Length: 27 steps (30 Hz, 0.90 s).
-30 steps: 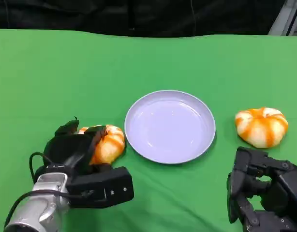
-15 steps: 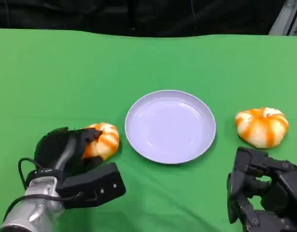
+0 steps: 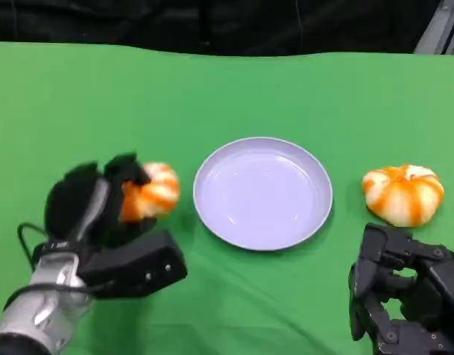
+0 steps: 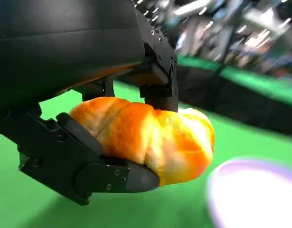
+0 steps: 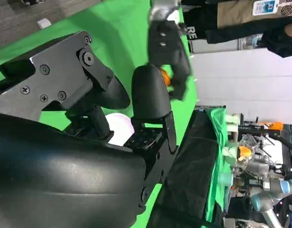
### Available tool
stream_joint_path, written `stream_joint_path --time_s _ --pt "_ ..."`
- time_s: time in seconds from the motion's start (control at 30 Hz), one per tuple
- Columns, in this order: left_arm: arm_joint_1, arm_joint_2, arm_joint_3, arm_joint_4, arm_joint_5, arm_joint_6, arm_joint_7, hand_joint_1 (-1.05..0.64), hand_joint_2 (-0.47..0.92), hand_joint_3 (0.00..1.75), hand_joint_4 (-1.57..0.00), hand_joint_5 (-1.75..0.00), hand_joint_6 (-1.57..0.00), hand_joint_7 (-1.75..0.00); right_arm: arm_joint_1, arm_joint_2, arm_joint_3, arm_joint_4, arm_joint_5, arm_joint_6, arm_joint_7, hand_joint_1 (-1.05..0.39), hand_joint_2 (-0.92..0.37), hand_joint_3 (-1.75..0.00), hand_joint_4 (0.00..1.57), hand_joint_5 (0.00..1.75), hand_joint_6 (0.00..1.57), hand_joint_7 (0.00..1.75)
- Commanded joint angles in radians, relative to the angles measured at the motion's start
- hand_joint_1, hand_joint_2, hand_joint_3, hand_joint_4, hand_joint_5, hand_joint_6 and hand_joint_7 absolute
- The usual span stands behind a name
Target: Grasp the bread from the table and place it into the plate.
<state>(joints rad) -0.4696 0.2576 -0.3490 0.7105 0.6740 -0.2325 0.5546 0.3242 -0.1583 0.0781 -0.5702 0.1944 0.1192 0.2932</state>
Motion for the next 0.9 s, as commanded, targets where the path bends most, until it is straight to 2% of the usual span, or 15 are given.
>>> stream_joint_path --time_s 0.03,0.07,0.13,0.2,0.27,0.37,0.47,0.53,0.63,0.7,0.77,0.8,0.9 --pt "-0.036 -0.006 -0.006 -0.066 0.009 -0.023 -0.002 -0.2 0.62 0.88 -0.8 -1.75 -0.63 -1.75 0.002 -0.008 -0.018 0.002 0.01 -0.015 0.0 -0.03 -0.6 -1.27 0.85 1.75 0.66 1.69" --pt "-0.049 -0.023 -0.019 -0.085 0.013 -0.024 -0.015 -0.18 0.59 0.94 -0.81 -1.75 -0.64 -1.75 0.002 -0.006 -0.017 0.003 0.007 -0.016 -0.002 -0.03 -0.6 -1.27 0.85 1.75 0.66 1.69" --pt "-0.074 -0.054 -0.041 -0.098 0.022 -0.018 -0.029 -0.15 0.52 0.99 -0.85 -1.75 -0.79 -1.54 0.004 -0.004 -0.016 0.003 0.008 -0.015 -0.003 -0.02 -0.6 -1.27 0.84 1.75 0.66 1.69" --pt "-0.103 -0.081 -0.064 -0.087 0.038 -0.006 -0.037 -0.14 0.49 1.0 -0.85 -1.75 -0.83 -1.45 0.005 -0.003 -0.013 0.003 0.002 -0.016 -0.005 -0.03 -0.6 -1.26 0.84 1.75 0.66 1.68" --pt "-0.134 -0.109 -0.084 -0.06 0.048 -0.007 -0.046 -0.1 0.49 0.95 -0.84 -1.75 -0.77 -1.54 0.007 0.0 -0.009 0.006 0.0 -0.022 -0.005 -0.04 -0.59 -1.26 0.84 1.75 0.66 1.68" --pt "-0.173 -0.147 -0.106 -0.011 0.049 -0.008 -0.06 -0.09 0.51 0.94 -0.84 -1.75 -0.77 -1.56 0.01 0.004 -0.006 0.008 0.004 -0.026 -0.005 -0.04 -0.59 -1.25 0.84 1.75 0.66 1.68" --pt "-0.188 -0.158 -0.112 0.013 0.047 -0.015 -0.055 -0.09 0.52 0.92 -0.84 -1.75 -0.77 -1.57 0.01 0.004 -0.005 0.008 0.005 -0.028 -0.004 -0.04 -0.59 -1.25 0.84 1.75 0.66 1.68" --pt "-0.224 -0.217 -0.146 0.083 0.056 -0.001 -0.066 -0.11 0.54 0.88 -0.83 -1.75 -0.77 -1.55 0.017 0.007 0.0 0.003 -0.001 -0.039 -0.009 -0.05 -0.58 -1.25 0.85 1.75 0.67 1.68" --pt "-0.258 -0.264 -0.168 0.162 0.056 -0.006 -0.063 -0.13 0.56 0.84 -0.84 -1.75 -0.78 -1.51 0.025 0.007 0.004 -0.004 -0.003 -0.044 -0.013 -0.06 -0.56 -1.25 0.87 1.75 0.68 1.68" --pt "-0.277 -0.29 -0.173 0.22 0.047 -0.013 -0.066 -0.15 0.62 0.76 -0.84 -1.75 -0.8 -1.4 0.031 0.006 0.005 -0.009 0.001 -0.044 -0.013 -0.07 -0.56 -1.25 0.86 1.75 0.69 1.67" --pt "-0.296 -0.312 -0.177 0.276 0.039 -0.009 -0.082 -0.17 0.75 0.53 -0.83 -1.75 -0.8 -1.32 0.04 0.008 0.009 -0.023 0.003 -0.033 -0.018 -0.06 -0.55 -1.25 0.85 1.75 0.69 1.67" --pt "-0.303 -0.319 -0.177 0.3 0.036 -0.011 -0.088 -0.17 0.82 0.41 -0.82 -1.75 -0.77 -1.38 0.043 0.008 0.011 -0.03 0.004 -0.027 -0.02 -0.06 -0.55 -1.26 0.85 1.75 0.69 1.66" --pt "-0.316 -0.323 -0.181 0.352 0.034 -0.025 -0.092 -0.15 0.86 0.31 -0.82 -1.75 -0.75 -1.43 0.048 0.01 0.018 -0.042 -0.001 -0.023 -0.027 -0.07 -0.55 -1.26 0.84 1.75 0.69 1.66"
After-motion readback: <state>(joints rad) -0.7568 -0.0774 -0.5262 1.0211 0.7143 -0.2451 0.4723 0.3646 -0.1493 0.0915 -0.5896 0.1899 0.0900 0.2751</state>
